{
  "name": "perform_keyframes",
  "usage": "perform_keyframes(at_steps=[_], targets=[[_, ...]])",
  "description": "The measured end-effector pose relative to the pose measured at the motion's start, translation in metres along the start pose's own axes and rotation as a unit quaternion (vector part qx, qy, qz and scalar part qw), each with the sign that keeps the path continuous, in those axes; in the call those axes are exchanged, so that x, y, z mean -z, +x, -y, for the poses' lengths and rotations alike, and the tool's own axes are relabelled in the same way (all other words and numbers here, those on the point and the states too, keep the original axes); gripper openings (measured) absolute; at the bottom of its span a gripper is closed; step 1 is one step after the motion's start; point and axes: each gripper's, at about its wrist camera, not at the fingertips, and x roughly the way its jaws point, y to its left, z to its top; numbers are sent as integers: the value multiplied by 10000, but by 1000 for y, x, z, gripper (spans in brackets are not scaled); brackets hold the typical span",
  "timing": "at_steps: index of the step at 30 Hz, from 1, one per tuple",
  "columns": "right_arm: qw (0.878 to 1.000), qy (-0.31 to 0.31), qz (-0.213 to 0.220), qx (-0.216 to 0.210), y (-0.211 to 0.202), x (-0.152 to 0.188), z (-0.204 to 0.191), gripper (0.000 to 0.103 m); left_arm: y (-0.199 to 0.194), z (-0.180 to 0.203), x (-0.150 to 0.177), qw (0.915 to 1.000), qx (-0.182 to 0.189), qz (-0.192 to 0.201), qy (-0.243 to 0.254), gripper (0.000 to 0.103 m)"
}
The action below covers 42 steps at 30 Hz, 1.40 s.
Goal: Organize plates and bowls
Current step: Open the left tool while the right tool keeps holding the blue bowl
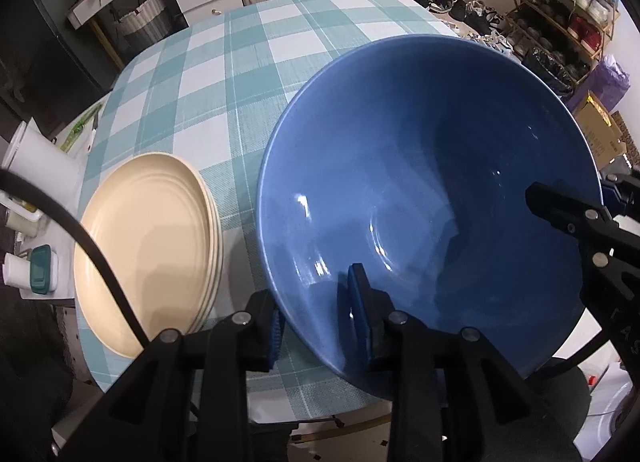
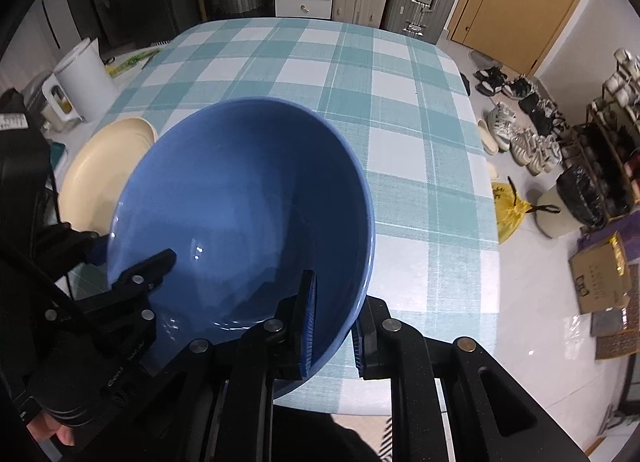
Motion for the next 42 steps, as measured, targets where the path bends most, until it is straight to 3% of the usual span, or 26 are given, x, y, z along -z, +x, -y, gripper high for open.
perform_keyframes(at_steps=[16,22,37,41,42], targets=[[9976,-384,179,541,5,6,1,15,3,4,0,9999,-125,38,89,34],[9974,-384,219,564,8,7,3,15,7,1,-1,10000,-57,-4,-23,34],[9994,-26,313,146,15,8,14,15,15,-1,0,10000,21,-75,-48,34],[9989,221,386,-153,12,6,28,16,14,-3,-3,9998,185,-2,-31,39],[9982,358,424,-243,11,5,33,18,13,-5,-4,9998,169,5,-80,46]])
